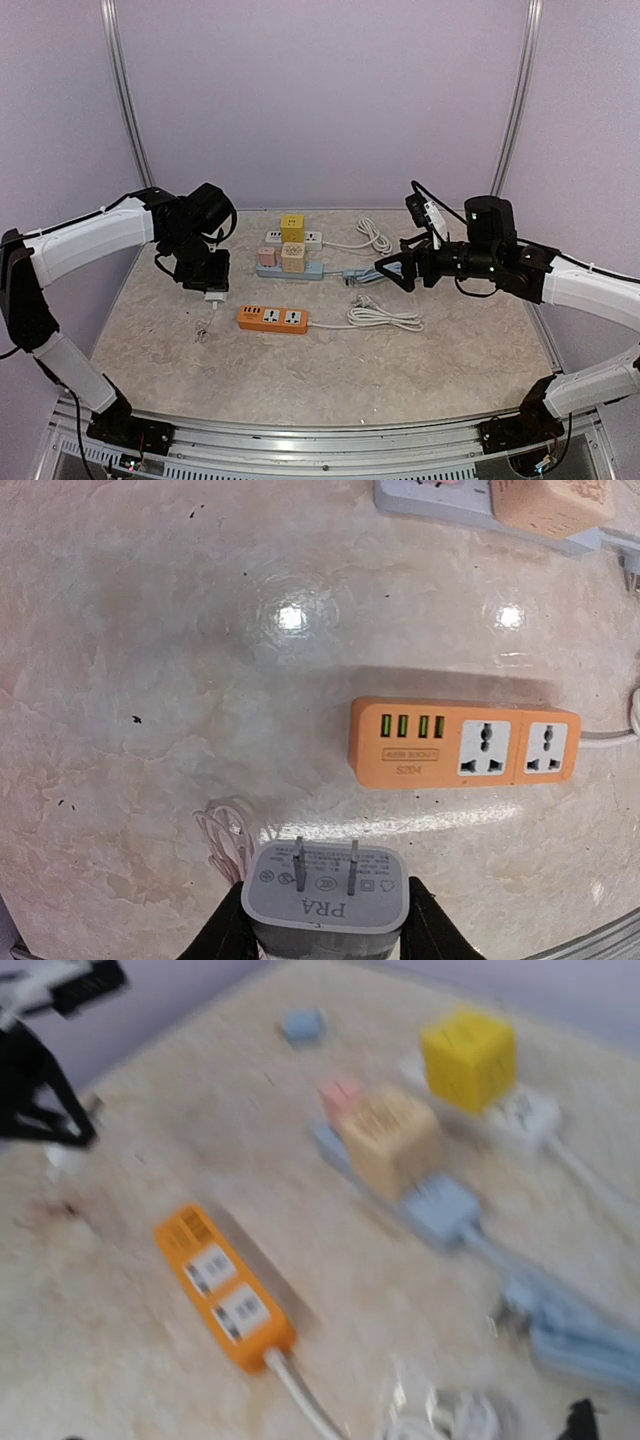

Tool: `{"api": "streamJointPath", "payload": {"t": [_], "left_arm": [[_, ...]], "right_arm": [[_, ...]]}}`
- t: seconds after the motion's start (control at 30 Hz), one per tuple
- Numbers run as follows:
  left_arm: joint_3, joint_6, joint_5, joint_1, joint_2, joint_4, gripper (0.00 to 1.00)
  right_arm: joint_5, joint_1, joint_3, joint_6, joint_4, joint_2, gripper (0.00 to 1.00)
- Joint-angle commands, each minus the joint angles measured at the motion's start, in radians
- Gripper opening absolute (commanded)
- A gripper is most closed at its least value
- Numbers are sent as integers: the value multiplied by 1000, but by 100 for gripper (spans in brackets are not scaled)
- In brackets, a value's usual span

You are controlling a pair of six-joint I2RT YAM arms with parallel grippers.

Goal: Insert the plug
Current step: Pick up the plug at the center of the board, then pass from the left arm to the right

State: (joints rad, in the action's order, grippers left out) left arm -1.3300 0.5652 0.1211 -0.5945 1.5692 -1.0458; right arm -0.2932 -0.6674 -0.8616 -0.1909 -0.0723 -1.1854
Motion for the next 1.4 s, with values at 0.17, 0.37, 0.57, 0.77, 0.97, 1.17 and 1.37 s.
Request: {"api": "streamJointPath", "payload": {"t": [0.17,0.37,0.57,0.77,0.97,1.17,1.37], "left_arm": [[-127,259,49,-224,-87,-23,10],[-121,348,61,-317,-106,234,11],[-101,378,85,-368,-94,512,10],[-88,341,77,-439,-34,768,10],[-37,325,27,-480,-2,1031,10],[18,294,37,-521,19,1261,10],[84,330,29,-524,17,1421,11]], "right_arm": [[-77,-66,20,85,226,38,98],[29,-169,68,142,357,14,98],[174,-282,203,218,637,44,97],[315,-314,245,238,746,31,96],[342,-316,279,224,844,37,93],[376,-316,300,224,925,17,89],[405,-317,314,250,976,5,84]]}}
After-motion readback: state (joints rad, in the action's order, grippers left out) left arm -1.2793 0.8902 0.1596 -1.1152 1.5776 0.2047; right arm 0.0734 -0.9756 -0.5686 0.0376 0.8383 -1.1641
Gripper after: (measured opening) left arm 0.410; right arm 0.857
